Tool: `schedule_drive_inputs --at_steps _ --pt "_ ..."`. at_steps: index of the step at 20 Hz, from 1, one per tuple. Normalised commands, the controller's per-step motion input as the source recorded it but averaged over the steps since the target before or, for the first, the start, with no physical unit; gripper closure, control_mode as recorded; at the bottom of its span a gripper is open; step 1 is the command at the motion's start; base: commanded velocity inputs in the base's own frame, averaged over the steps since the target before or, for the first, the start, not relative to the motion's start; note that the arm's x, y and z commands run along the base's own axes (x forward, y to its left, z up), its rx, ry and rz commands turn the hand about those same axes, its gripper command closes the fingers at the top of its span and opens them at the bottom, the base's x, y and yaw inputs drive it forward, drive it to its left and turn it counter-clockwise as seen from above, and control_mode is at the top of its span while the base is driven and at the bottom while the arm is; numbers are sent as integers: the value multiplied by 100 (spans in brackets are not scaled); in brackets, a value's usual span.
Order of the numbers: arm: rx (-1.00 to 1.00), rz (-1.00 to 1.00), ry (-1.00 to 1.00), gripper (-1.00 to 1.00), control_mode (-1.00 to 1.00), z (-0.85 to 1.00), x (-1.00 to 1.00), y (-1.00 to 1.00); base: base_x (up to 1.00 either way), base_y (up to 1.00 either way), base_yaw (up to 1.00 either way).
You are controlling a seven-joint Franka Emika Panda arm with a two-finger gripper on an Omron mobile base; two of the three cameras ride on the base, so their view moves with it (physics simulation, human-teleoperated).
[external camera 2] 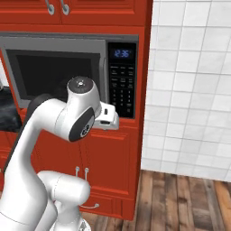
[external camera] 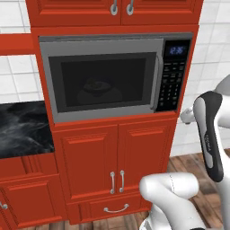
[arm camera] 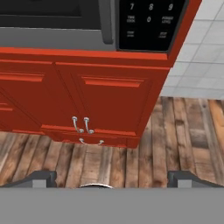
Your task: The microwave is finished heating the fish and mushroom. Take the bowl containing the food and place it on the dining counter.
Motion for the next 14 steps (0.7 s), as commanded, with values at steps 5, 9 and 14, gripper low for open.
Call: schedule_drive_inputs --at_steps 5,9,14 --pt "0 0 -15 -100 -100 24 23 13 0 0 0" --pt "1 -4 -21 -100 -100 35 36 7 0 0 0" --pt "2 -9 -21 -100 -100 25 52 21 0 0 0"
